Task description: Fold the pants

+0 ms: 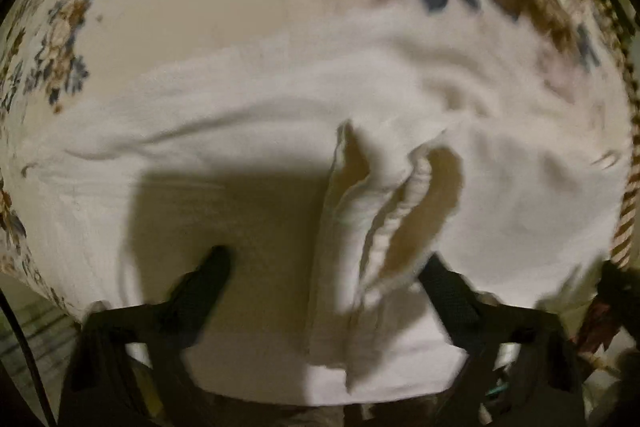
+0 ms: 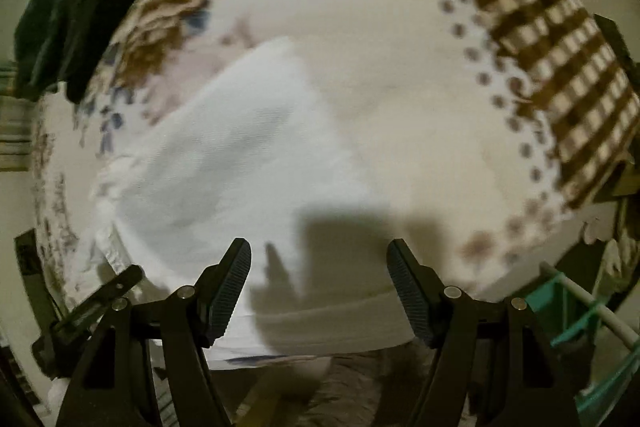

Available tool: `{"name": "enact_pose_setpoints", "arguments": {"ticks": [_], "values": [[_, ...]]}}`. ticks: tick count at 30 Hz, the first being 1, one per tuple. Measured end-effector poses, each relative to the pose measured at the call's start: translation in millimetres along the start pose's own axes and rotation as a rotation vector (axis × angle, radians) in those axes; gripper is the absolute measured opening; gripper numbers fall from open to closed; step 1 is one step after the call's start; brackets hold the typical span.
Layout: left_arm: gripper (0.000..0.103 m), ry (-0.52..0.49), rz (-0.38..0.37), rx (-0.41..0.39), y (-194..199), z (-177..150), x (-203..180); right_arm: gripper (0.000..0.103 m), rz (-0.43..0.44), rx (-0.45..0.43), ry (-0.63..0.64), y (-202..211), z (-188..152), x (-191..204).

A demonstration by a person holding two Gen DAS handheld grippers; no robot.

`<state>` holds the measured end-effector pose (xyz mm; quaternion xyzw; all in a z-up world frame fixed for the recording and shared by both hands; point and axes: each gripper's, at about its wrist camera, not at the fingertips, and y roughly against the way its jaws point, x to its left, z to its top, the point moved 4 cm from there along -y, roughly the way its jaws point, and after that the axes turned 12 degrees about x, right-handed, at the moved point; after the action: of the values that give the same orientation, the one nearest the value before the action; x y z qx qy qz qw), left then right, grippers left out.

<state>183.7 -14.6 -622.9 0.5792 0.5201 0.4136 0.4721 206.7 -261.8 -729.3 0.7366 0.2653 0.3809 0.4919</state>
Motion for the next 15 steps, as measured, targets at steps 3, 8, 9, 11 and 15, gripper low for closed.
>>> {"name": "enact_pose_setpoints", "arguments": {"ticks": [3, 8, 9, 11, 15], "values": [[0.04, -0.023, -0.06, -0.036, 0, -5, 2, 0.073, -0.001, 0.045, -0.033, -4, -7, -23], [0.01, -0.003, -0.142, -0.069, 17, -24, 9, 0.073, 0.043, 0.127, -0.093, -20, -22, -55], [0.01, 0.016, -0.167, -0.065, 21, -27, 13, 0.073, 0.041, 0.127, -0.091, -21, -20, -54], [0.01, 0.054, -0.199, -0.05, 25, -36, 23, 0.073, 0.037, 0.132, -0.076, -20, -20, -53], [0.002, 0.095, -0.158, -0.005, 7, -49, 38, 0.073, 0.0, 0.155, -0.042, -24, -21, -46]]}}
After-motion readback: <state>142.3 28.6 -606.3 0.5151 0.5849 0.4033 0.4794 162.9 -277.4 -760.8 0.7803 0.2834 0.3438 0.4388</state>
